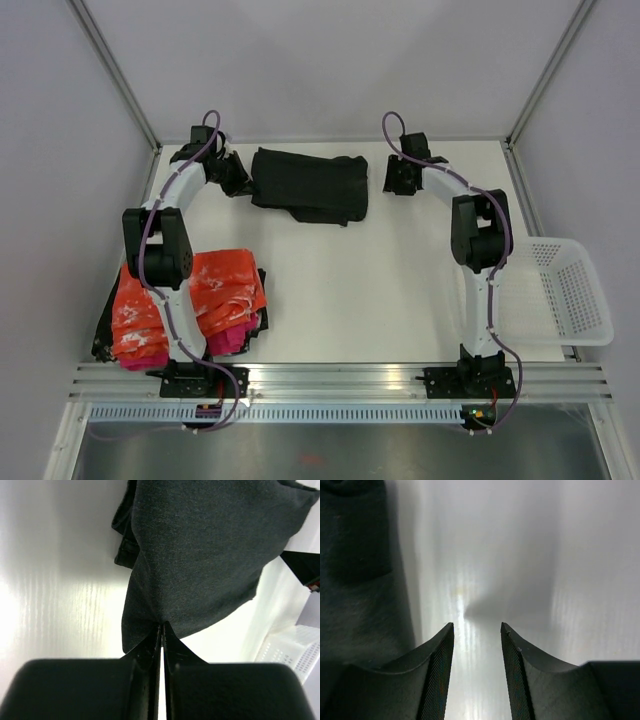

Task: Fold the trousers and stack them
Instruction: Fold the trousers

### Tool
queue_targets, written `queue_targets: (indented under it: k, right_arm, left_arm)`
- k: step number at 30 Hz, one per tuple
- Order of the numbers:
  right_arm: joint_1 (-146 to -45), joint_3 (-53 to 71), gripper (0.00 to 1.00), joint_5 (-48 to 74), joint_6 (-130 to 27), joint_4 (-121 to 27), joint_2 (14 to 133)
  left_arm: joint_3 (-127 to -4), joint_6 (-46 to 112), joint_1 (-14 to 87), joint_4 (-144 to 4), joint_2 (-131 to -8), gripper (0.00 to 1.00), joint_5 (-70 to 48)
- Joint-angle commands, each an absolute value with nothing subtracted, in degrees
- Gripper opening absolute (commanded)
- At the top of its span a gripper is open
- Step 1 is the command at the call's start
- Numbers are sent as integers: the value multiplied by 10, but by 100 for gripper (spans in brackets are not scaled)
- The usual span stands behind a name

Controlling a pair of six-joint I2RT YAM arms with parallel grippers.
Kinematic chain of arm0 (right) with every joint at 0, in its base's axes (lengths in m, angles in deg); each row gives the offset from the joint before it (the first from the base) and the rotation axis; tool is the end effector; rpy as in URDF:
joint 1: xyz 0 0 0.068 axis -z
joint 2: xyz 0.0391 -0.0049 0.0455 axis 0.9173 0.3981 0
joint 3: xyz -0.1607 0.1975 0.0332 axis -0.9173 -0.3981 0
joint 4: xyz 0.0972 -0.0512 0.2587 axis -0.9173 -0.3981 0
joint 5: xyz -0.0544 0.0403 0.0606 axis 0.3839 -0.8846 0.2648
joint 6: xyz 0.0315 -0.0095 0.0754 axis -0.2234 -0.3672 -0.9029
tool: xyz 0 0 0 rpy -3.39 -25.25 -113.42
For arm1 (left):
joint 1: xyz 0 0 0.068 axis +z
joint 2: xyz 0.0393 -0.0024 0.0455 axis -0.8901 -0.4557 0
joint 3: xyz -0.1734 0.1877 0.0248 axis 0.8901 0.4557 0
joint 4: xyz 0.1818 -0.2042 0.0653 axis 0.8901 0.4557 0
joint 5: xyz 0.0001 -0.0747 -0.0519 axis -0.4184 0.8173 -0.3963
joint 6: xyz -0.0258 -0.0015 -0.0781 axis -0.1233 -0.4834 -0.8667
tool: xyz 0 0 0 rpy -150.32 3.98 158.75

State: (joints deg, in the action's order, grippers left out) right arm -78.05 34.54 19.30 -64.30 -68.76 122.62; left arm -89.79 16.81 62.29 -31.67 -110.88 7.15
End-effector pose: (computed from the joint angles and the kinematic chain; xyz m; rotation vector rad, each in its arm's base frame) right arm 0.5213 0.1078 0.1112 0.1629 2.4818 0.2584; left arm 0.4780 -0.0370 0.1857 -0.4258 2.5442 -0.7779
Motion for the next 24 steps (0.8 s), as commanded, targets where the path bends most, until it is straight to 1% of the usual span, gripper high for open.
queue_targets:
  k: [1, 2, 3, 4, 5, 6, 10, 13, 17, 19, 24]
  right_arm:
    - [-799, 352, 49, 114, -636, -685, 1183]
    - [-806, 335, 50, 105, -642, -675, 1167]
    - [-811, 290, 52, 98, -648, -662, 1147]
    - [-817, 266, 53, 86, -657, -635, 1108]
    - [-828, 241, 55, 58, -662, -624, 1091]
    - [-836, 203, 58, 47, -664, -611, 1061]
    - [-891, 151, 62, 28, -668, -611, 1026]
    - [-916, 140, 63, 39, -672, -614, 1045]
    - [-927, 179, 63, 76, -707, -624, 1097]
    - [-927, 192, 62, 111, -734, -624, 1125]
    - [-934, 212, 56, 114, -799, -588, 1165]
  left_arm:
    - [-874, 201, 628, -330, -1078, 2, 32]
    - [-871, 203, 628, -332, -1081, 2, 21]
    - [-872, 209, 628, -335, -1086, 2, 9]
    - [-875, 209, 628, -339, -1091, 2, 4]
    - [-885, 209, 628, -341, -1100, 2, 2]
    - [-891, 209, 628, -346, -1104, 2, 1]
    - [-940, 208, 628, -345, -1130, 2, 2]
    - [-969, 210, 628, -335, -1146, 2, 7]
    - [-967, 209, 628, -335, -1146, 2, 16]
    - [-960, 210, 628, -336, -1143, 2, 16]
    - [-955, 210, 645, -339, -1143, 2, 18]
